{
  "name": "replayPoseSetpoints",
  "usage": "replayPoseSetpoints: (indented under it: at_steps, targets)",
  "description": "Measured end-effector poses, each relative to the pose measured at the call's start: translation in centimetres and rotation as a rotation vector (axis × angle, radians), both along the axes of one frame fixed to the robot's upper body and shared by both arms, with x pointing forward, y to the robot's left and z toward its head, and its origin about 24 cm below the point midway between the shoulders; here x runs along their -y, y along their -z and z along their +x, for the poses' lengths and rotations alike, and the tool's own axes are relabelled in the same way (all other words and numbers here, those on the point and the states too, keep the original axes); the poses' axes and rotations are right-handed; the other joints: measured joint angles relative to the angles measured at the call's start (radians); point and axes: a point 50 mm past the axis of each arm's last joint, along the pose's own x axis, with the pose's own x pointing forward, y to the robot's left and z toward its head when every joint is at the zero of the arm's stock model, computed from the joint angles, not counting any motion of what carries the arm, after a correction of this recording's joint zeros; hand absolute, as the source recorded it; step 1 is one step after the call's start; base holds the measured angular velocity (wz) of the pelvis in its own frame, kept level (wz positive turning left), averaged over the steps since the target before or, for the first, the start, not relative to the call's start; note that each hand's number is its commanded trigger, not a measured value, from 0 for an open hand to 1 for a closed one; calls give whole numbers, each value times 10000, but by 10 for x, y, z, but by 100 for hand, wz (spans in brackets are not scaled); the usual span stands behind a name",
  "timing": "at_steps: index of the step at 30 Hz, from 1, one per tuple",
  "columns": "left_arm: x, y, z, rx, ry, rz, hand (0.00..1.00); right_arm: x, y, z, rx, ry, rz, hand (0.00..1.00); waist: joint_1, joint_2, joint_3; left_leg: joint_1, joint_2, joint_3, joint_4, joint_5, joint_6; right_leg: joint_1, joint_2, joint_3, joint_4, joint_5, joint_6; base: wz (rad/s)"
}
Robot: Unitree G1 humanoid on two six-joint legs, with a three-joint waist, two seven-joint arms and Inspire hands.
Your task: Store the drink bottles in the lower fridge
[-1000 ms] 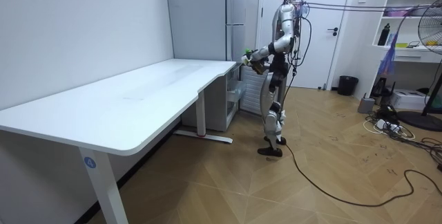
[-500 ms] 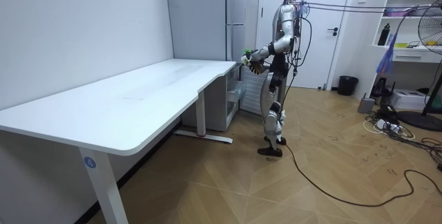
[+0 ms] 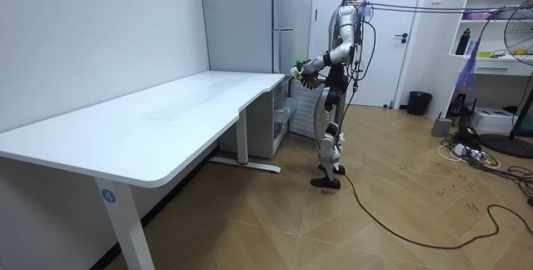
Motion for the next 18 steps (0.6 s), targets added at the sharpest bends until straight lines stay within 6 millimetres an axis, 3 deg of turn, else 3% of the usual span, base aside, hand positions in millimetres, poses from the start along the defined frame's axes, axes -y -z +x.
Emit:
replayPoseSetpoints:
  at_steps: [10,18]
  targets:
    - [10,-5,-1,-379,-169,-1305,100,3,0,4,621,413,-441,100,-2,89,-87,30,9,38,-1,1,2,19,-5,8,17,-1,2,-1]
    - [9,-5,-1,-424,-241,-1328,100,0,0,3,593,512,-374,100,47,120,-76,62,13,74,-5,1,3,46,-2,-6,8,-2,2,0]
